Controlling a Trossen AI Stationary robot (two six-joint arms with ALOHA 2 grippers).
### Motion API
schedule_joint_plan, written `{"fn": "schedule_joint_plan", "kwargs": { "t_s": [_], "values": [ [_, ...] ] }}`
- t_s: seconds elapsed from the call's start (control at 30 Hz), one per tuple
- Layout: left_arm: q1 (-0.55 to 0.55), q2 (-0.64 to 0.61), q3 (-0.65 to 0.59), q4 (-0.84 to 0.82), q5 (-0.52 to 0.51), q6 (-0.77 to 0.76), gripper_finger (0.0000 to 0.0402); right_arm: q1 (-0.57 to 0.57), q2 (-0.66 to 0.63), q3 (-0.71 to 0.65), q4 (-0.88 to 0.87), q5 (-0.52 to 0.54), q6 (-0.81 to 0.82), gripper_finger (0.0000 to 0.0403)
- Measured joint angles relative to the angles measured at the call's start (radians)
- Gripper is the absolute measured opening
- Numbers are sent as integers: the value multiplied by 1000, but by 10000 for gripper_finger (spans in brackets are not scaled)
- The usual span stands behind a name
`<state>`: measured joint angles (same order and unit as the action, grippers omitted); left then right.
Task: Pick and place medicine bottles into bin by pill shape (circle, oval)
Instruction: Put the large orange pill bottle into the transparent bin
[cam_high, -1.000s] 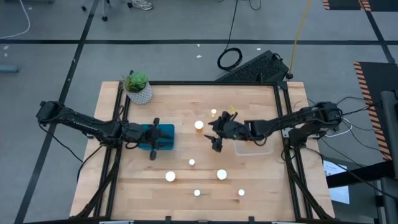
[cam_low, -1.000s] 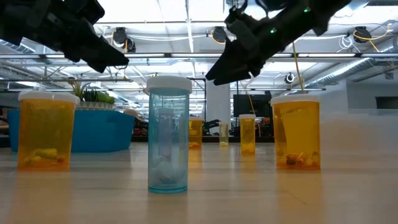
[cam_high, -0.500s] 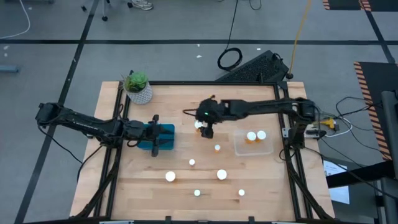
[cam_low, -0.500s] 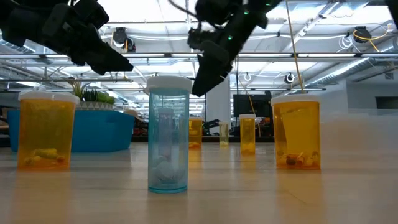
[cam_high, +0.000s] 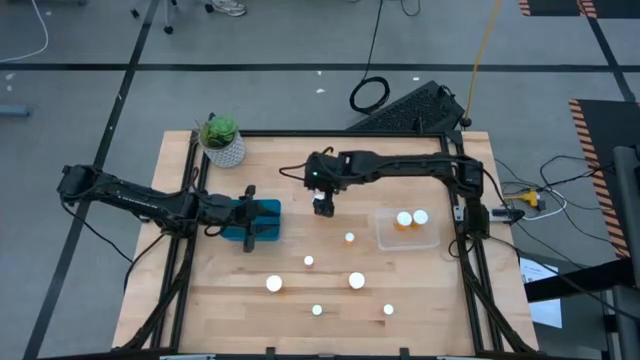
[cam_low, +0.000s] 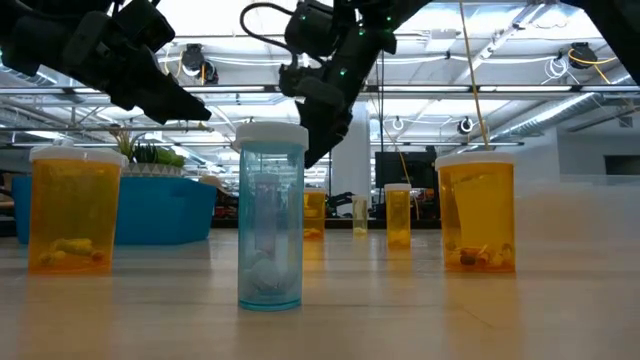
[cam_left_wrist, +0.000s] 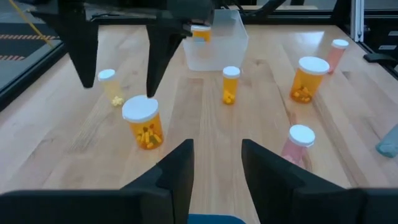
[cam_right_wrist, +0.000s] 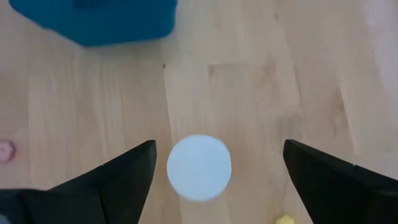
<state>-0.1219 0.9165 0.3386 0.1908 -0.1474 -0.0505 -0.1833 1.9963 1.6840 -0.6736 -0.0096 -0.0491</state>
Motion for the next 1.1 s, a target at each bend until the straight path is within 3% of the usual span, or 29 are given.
{"fn": "schedule_joint_plan", "kwargs": {
  "t_s": [1.1],
  "values": [
    [0, -1, 0, 23, 1, 15, 138, 9, 95, -3, 23, -19, 6, 341]
  ]
}}
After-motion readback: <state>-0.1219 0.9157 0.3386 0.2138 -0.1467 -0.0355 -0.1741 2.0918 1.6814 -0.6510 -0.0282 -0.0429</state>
